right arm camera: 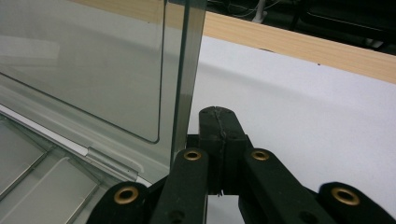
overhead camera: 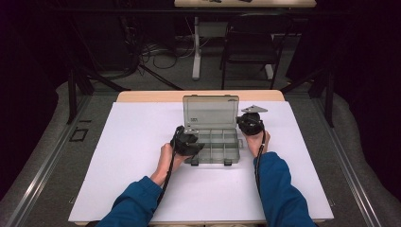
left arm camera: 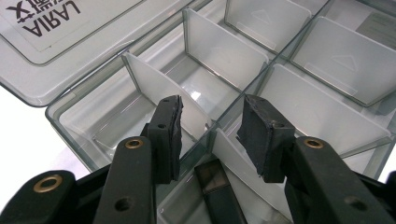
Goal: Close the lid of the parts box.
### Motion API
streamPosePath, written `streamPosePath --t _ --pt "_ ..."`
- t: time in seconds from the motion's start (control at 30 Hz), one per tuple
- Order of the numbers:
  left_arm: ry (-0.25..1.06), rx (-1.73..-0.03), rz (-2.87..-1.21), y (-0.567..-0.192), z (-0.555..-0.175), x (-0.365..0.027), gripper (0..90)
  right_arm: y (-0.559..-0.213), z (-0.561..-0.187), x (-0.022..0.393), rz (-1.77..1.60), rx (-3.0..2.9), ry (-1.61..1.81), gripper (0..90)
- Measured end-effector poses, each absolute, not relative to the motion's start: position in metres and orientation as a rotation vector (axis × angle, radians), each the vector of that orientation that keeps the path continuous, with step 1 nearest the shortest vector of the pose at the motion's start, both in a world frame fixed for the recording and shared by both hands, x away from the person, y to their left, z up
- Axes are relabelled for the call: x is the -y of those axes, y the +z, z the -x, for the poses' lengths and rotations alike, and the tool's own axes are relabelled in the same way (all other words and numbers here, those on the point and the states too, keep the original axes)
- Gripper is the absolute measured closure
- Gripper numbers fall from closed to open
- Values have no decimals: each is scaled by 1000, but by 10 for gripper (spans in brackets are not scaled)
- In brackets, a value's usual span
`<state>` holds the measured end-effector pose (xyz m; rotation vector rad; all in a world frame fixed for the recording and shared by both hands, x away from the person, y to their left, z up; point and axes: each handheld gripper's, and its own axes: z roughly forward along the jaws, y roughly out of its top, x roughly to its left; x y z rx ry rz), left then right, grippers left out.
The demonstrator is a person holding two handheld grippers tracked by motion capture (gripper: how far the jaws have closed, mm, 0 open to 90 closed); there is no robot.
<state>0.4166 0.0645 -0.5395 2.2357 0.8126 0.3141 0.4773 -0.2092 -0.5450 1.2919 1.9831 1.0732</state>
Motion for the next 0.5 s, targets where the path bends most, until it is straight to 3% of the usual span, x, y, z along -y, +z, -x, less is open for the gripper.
streamPosePath --t 0.5 --pt "307 -845 -2215 -540 -416 -64 554 -542 -475 211 -1264 -1970 1095 900"
